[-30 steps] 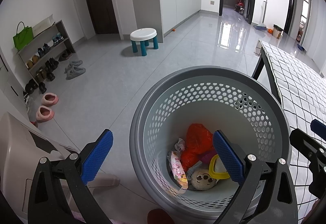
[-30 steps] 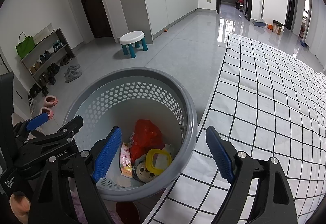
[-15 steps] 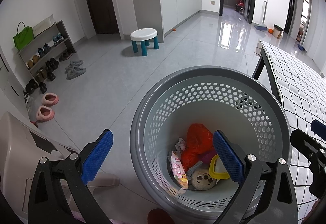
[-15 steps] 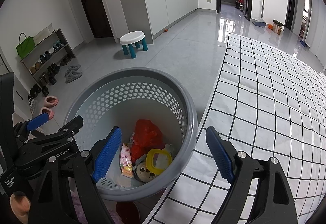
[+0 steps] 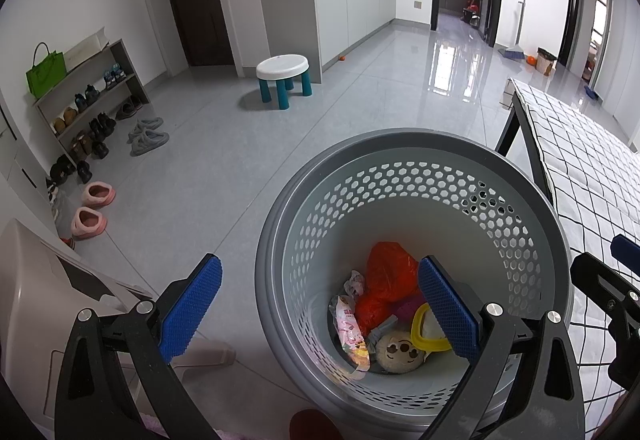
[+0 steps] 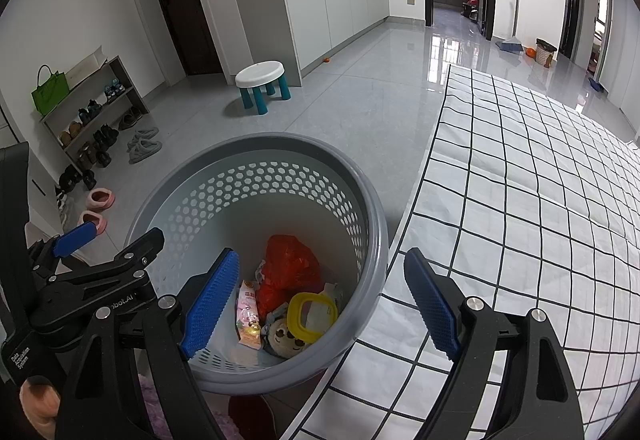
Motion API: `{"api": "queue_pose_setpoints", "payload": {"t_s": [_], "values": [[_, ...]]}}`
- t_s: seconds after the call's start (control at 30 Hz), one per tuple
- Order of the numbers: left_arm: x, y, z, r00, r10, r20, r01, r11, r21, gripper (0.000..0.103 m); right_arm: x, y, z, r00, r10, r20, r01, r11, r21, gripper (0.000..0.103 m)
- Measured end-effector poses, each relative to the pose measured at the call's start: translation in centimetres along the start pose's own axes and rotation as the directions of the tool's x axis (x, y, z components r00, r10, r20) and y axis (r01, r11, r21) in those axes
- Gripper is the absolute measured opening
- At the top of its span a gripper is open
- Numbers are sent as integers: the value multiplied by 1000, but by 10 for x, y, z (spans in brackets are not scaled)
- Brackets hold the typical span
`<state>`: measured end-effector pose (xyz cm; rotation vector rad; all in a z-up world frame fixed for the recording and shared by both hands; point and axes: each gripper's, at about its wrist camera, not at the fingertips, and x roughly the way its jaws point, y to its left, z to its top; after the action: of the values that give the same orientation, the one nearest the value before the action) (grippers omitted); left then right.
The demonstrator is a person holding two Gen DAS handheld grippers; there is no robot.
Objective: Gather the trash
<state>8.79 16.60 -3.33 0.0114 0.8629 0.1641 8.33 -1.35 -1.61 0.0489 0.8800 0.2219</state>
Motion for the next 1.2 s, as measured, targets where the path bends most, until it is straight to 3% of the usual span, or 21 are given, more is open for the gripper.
{"api": "queue_pose_setpoints", "payload": {"t_s": [1.2], "values": [[0, 1, 0, 1000, 1, 1, -1, 1000, -1, 97, 0, 0, -1, 1000, 4, 0, -4, 1000, 1, 81]]}}
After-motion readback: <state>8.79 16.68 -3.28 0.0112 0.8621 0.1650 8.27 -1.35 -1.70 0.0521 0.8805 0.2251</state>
